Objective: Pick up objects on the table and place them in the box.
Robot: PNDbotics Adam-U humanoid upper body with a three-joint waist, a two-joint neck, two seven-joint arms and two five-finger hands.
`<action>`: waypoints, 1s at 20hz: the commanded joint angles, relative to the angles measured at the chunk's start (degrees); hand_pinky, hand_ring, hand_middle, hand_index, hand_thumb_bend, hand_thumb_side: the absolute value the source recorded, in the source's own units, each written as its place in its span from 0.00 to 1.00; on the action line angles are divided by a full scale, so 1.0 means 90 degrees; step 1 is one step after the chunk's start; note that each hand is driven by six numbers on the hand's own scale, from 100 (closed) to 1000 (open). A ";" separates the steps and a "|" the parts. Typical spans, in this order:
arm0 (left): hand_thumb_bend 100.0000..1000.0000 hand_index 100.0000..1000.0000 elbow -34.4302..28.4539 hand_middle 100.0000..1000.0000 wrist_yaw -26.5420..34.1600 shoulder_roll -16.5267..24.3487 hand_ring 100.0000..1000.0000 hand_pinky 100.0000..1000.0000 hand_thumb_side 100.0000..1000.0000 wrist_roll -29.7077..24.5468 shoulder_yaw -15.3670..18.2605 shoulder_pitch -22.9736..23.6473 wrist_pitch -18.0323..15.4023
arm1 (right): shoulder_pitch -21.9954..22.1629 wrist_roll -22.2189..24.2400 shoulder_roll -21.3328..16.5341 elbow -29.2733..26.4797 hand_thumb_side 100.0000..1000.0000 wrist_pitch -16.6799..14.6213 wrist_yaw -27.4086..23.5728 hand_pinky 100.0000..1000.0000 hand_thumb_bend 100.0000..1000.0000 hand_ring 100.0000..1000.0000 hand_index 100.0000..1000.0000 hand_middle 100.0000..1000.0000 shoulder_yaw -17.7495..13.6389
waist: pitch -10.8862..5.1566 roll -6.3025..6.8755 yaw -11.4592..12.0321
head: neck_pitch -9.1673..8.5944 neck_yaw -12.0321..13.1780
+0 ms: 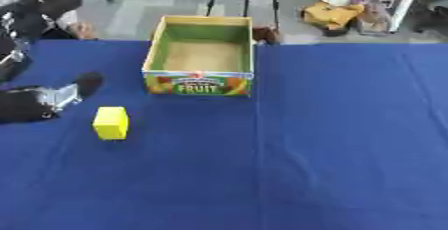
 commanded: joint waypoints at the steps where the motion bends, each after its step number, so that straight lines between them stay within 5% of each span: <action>1: 0.48 1.00 -0.0351 0.95 0.0051 0.0356 0.90 0.87 1.00 -0.1467 -0.0097 -0.0259 0.0462 | -0.0095 0.0036 -0.0113 -0.0093 0.87 -0.0009 -0.0069 0.75 0.00 0.84 0.86 0.79 -0.0010 | -0.0121 0.0004 -0.0013 | 0.0000 0.0022; 3: 0.50 1.00 -0.0423 0.95 0.0264 0.0332 0.89 0.87 1.00 -0.2979 0.0088 -0.0526 0.0527 | -0.0084 0.0039 -0.0116 -0.0093 0.87 -0.0006 -0.0070 0.75 0.00 0.84 0.86 0.79 -0.0014 | -0.0132 -0.0004 0.0001 | 0.0005 0.0008; 6: 0.53 1.00 -0.0443 0.94 0.0403 0.0353 0.88 0.86 1.00 -0.4088 0.0264 -0.0690 0.0510 | -0.0079 0.0043 -0.0117 -0.0093 0.87 -0.0005 -0.0070 0.75 0.00 0.84 0.86 0.78 -0.0014 | -0.0139 -0.0010 0.0010 | -0.0006 -0.0002; 20: 0.82 1.00 -0.0445 0.96 0.0455 0.0808 0.86 0.82 0.81 -0.5716 0.0166 -0.0477 0.1070 | -0.0102 0.0067 -0.0119 -0.0093 0.87 -0.0014 -0.0087 0.75 0.00 0.84 0.86 0.78 0.0003 | -0.0136 -0.0019 -0.0043 | -0.0057 0.0071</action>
